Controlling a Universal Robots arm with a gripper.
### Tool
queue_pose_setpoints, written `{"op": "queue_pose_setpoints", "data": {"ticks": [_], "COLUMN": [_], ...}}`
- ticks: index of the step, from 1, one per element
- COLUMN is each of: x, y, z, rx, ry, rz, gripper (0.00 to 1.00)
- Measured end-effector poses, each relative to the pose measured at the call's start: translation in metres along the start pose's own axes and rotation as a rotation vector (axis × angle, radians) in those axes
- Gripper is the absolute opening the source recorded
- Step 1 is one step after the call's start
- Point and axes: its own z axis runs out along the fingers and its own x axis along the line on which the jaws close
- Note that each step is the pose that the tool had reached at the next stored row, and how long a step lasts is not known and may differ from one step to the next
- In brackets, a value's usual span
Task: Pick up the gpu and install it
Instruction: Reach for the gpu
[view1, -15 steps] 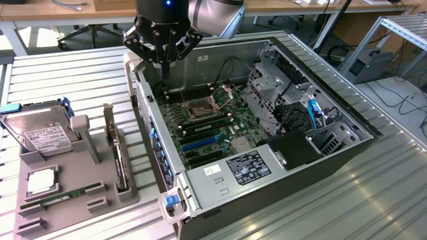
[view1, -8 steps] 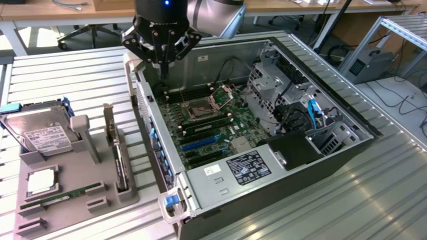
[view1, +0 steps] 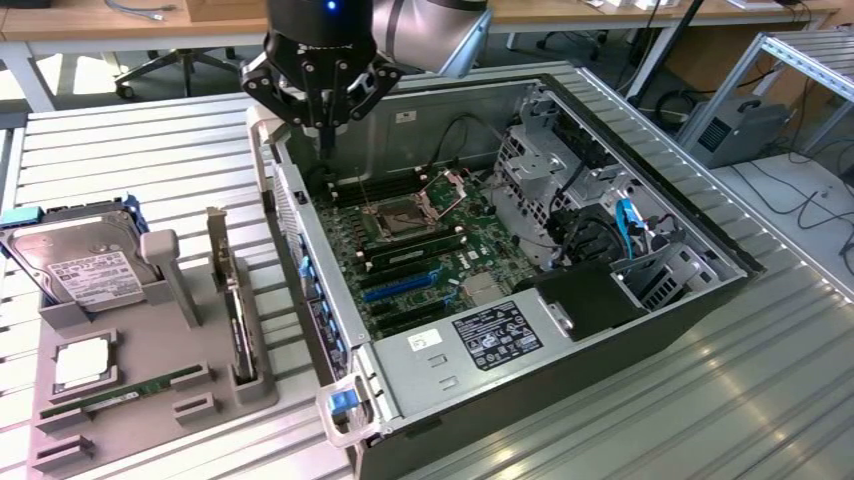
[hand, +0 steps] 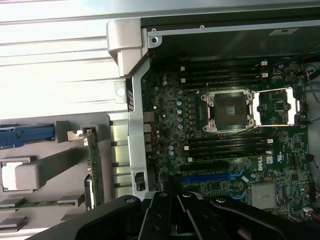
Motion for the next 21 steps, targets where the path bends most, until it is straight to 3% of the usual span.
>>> {"op": "queue_pose_setpoints", "data": {"ticks": [21], "x": [0.0087], "y": [-0.0006], "z": [-0.0002], "rx": [-0.0001], "ry": [0.0000], "rz": [0.000], "gripper": [0.11]}}
